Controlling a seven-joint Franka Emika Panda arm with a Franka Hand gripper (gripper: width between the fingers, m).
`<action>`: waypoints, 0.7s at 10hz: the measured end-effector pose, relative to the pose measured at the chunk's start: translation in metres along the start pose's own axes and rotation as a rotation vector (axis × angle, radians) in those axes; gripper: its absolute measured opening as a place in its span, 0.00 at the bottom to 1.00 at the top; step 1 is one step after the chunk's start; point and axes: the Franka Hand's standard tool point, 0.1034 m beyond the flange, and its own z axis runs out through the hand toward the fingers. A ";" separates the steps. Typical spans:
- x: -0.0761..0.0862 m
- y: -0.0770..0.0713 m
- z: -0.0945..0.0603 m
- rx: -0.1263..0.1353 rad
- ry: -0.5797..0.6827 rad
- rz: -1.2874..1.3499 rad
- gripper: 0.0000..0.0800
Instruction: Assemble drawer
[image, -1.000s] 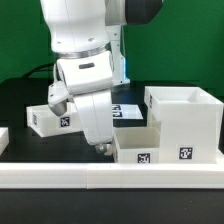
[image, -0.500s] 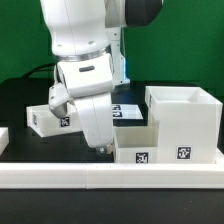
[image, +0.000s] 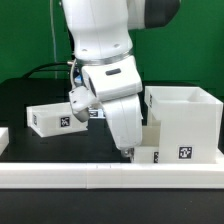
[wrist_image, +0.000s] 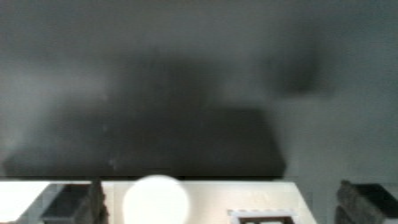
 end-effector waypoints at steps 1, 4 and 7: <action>0.008 0.002 0.003 0.002 0.006 -0.007 0.81; 0.008 0.003 0.005 0.005 0.009 -0.006 0.81; 0.022 0.011 0.008 0.009 0.002 0.025 0.81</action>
Offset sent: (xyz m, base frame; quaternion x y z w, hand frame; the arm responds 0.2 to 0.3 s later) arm 0.0000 0.0000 0.0000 0.0000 0.0000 0.0000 1.0000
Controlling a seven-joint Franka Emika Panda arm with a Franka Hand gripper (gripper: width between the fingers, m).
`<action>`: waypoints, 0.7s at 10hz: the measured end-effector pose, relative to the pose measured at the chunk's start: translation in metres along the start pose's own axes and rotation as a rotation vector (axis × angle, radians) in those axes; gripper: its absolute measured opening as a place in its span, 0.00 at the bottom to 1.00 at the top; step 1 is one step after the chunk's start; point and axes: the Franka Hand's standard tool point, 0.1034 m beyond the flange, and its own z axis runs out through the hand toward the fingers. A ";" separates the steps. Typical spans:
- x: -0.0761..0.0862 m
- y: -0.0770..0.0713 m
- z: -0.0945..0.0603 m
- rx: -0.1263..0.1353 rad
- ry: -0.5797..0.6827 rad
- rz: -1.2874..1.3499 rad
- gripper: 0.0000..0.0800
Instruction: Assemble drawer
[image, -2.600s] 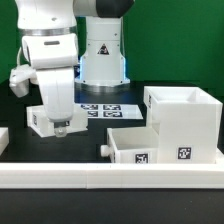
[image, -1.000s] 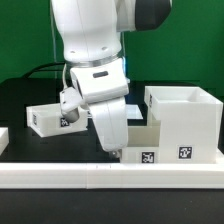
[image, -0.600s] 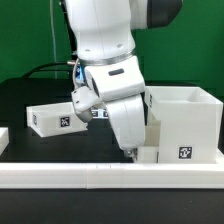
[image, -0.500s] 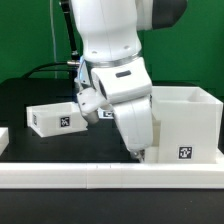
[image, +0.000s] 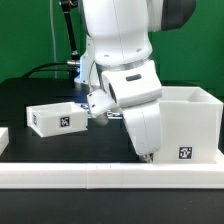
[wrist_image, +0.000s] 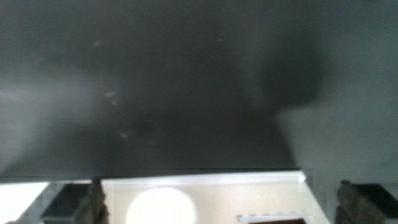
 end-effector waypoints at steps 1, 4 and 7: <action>0.000 0.000 -0.001 0.007 -0.007 0.001 0.81; -0.020 -0.003 -0.014 0.032 -0.007 -0.013 0.81; -0.051 -0.009 -0.052 -0.009 -0.043 -0.014 0.81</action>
Offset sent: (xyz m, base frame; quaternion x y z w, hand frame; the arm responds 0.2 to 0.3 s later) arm -0.0006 -0.0415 0.0021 0.0286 -0.0184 -0.0365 0.9988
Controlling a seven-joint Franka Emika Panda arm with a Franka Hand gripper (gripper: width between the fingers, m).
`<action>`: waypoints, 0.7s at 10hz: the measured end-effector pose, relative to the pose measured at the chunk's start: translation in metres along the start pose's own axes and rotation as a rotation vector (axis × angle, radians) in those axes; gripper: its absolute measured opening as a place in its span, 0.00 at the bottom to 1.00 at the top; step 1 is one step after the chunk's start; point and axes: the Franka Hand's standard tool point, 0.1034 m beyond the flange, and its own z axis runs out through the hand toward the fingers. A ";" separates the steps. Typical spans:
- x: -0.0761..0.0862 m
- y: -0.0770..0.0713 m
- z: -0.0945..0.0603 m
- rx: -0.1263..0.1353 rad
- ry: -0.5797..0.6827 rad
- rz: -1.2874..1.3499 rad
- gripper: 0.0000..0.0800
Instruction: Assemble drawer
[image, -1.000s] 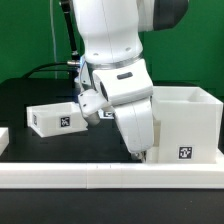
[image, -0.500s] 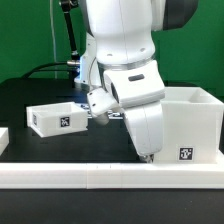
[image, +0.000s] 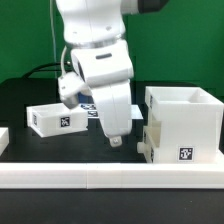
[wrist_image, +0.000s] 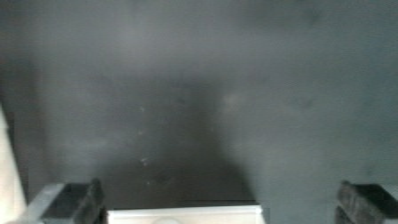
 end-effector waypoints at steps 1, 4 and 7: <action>-0.009 -0.008 -0.011 -0.027 -0.015 0.015 0.81; -0.025 -0.057 -0.030 -0.099 -0.051 0.090 0.81; -0.026 -0.066 -0.027 -0.102 -0.050 0.103 0.81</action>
Offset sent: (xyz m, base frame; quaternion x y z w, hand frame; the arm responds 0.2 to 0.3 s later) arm -0.0489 -0.0092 0.0322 -0.0740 0.0294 0.0963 0.9922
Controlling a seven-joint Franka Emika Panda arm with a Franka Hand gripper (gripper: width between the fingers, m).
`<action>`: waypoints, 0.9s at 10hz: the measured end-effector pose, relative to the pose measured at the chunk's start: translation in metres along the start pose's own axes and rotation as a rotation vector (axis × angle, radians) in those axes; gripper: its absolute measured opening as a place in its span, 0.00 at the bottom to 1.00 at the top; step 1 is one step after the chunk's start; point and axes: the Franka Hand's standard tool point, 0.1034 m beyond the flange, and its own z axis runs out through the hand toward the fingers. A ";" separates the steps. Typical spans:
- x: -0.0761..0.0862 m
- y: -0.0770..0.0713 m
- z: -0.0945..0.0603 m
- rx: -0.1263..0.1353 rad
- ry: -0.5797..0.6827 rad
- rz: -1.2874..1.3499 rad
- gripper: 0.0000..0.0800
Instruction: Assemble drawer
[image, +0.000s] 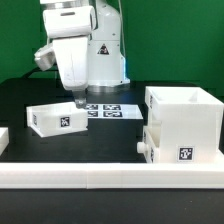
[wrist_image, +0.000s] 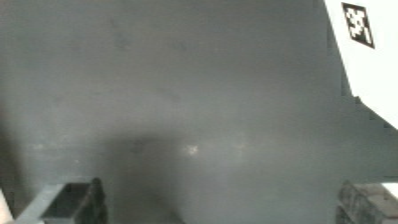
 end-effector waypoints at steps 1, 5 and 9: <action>0.000 -0.001 0.001 0.002 0.001 0.001 0.81; -0.042 -0.056 -0.008 -0.071 -0.010 0.243 0.81; -0.051 -0.046 -0.025 -0.103 -0.009 0.440 0.81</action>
Offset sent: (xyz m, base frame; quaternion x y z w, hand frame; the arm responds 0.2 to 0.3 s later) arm -0.0832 -0.0493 0.0073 -0.1002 0.0085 0.2701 0.9576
